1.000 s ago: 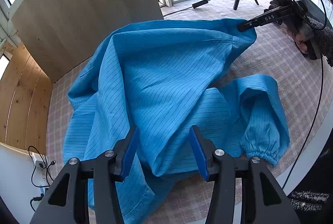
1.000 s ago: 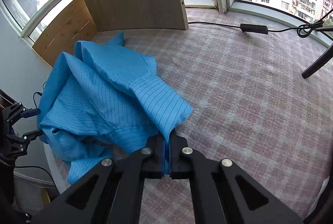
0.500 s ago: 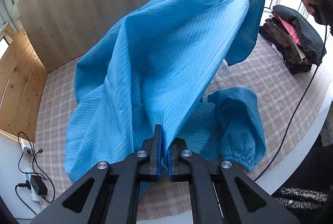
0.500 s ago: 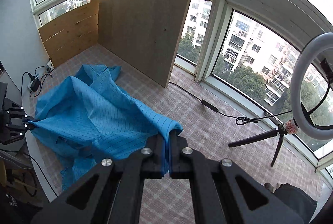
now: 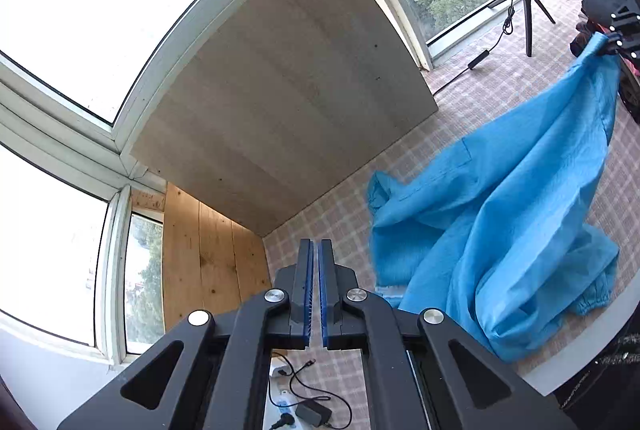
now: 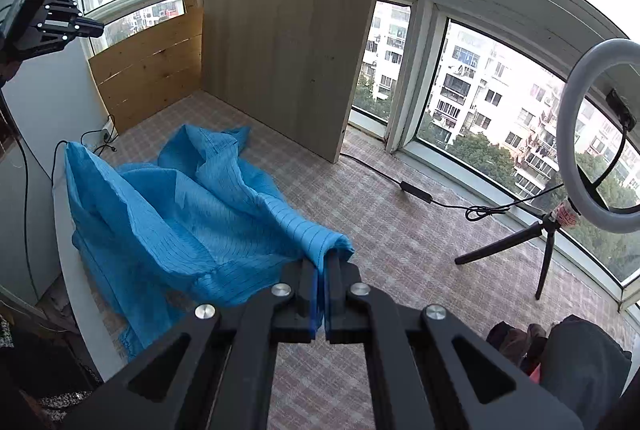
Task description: Fold clothes
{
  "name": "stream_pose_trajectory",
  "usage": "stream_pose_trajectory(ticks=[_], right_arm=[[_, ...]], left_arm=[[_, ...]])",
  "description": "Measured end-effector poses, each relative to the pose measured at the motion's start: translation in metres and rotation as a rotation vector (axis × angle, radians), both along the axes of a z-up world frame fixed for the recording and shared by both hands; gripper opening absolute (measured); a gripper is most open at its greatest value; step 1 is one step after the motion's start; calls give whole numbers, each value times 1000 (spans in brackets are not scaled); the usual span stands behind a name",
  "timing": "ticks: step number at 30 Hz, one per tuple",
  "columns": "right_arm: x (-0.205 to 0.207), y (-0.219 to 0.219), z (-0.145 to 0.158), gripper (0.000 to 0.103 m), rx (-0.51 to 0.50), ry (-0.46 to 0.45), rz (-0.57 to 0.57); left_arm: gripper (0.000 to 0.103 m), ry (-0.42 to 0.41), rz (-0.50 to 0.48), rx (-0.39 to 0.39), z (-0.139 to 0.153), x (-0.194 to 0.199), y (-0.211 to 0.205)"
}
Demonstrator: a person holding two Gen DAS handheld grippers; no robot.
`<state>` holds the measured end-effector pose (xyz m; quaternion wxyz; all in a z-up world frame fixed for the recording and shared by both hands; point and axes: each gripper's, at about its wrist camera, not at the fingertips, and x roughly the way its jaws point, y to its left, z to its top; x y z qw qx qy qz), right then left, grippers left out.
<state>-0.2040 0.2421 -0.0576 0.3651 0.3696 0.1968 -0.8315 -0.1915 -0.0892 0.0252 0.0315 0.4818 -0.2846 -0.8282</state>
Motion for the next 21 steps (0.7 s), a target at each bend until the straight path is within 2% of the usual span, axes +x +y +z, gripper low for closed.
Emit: stream_pose_trajectory(ticks=[2,4,5,7,9,11,15,16,17,18,21], right_arm=[[-2,0,-7,1,32,0,-42],[-6,1,-16,1,52,-19,-80],[-8,1,-20,1,59,-33,-99],[-13,1,-29,1,79,-52,-122],[-14,0,-31,2,82,-63,-125],[-16,-2,-27,2,72,-74,-115],[-20,-6,-9,2,64,-66,-70],[-22,-9,-6,2,68,-60,-54],[-23,-11,-2,1,73,-53,-39],[-24,-14,1,1,77,-47,-23],[-26,-22,8,2,92,-40,26]], left_arm=[[5,-79,-21,147,-38,-27,-6],[8,-158,-78,266,-71,-16,6],[8,-180,-98,302,-80,-3,12],[9,-195,-119,338,-84,33,19],[22,-210,-139,375,-89,68,26],[29,-219,-145,413,-93,103,33],[30,-196,-68,503,-101,166,39],[34,-191,-49,525,-102,182,41],[45,-185,-30,547,-104,197,42],[51,-179,-10,569,-106,213,44],[53,-181,40,649,-136,236,70]])
